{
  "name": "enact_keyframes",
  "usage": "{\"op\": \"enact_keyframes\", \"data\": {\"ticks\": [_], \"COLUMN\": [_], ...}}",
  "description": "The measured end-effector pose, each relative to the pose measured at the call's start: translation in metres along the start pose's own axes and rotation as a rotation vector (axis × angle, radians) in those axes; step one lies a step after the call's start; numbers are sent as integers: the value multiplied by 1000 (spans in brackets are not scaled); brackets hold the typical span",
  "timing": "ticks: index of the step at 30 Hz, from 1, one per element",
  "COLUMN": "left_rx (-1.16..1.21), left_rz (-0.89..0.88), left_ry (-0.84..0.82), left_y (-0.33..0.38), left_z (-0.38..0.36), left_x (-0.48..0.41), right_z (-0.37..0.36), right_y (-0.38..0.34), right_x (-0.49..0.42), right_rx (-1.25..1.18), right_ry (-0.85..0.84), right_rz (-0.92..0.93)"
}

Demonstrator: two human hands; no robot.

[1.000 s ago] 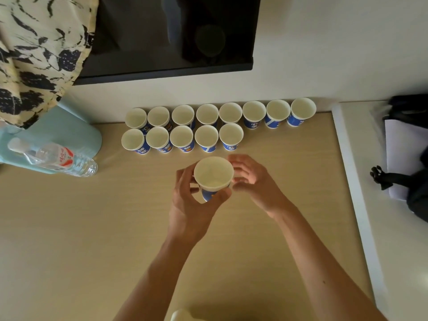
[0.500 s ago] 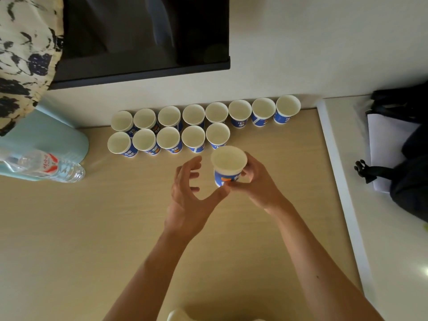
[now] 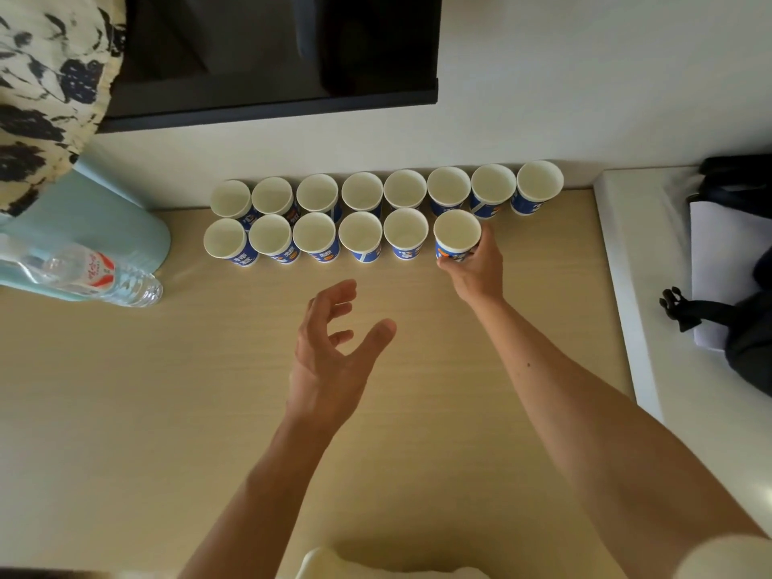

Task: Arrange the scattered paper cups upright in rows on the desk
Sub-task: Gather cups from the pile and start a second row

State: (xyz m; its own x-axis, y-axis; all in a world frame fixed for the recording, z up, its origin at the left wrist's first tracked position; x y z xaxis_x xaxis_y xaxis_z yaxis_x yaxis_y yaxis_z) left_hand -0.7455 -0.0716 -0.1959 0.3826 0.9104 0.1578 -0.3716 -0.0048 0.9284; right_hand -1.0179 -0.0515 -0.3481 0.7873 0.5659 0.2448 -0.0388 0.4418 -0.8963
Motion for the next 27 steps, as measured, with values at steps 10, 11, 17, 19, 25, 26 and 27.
{"op": "enact_keyframes", "data": {"ticks": [10, 11, 17, 19, 25, 26, 27], "left_rx": [27, 25, 5, 9, 42, 49, 57], "left_rz": [48, 52, 52, 53, 63, 67, 70], "left_ry": [7, 9, 12, 14, 37, 42, 49], "left_y": [-8, -8, -11, -11, -11, -11, -11], "left_z": [7, 8, 13, 14, 21, 23, 25], "left_x": [5, 5, 9, 11, 18, 19, 22], "right_z": [-11, -12, -15, -15, -3, -1, 1], "right_y": [3, 4, 6, 9, 27, 27, 25], "right_x": [-9, -10, -12, -10, 21, 32, 46], "right_rx": [24, 21, 2, -28, -103, -114, -132], "right_ry": [50, 55, 28, 4, 94, 132, 163], "right_rz": [-6, -18, -20, -25, -153, -165, -169]}}
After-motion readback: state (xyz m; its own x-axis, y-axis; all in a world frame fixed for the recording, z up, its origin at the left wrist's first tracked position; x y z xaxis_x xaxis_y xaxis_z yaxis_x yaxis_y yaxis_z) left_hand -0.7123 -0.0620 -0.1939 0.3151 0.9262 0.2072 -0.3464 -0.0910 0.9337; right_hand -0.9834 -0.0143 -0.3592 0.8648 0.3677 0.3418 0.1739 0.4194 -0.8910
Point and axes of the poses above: each hand's wrist, its own x-axis away from the middle knuckle, its own z-axis out of the back of the hand, y = z × x, the point moved 7 cm from there along -x, towards the middle knuckle, and after that the axes turned 4 degrees about -z, right-handed, at the moved point
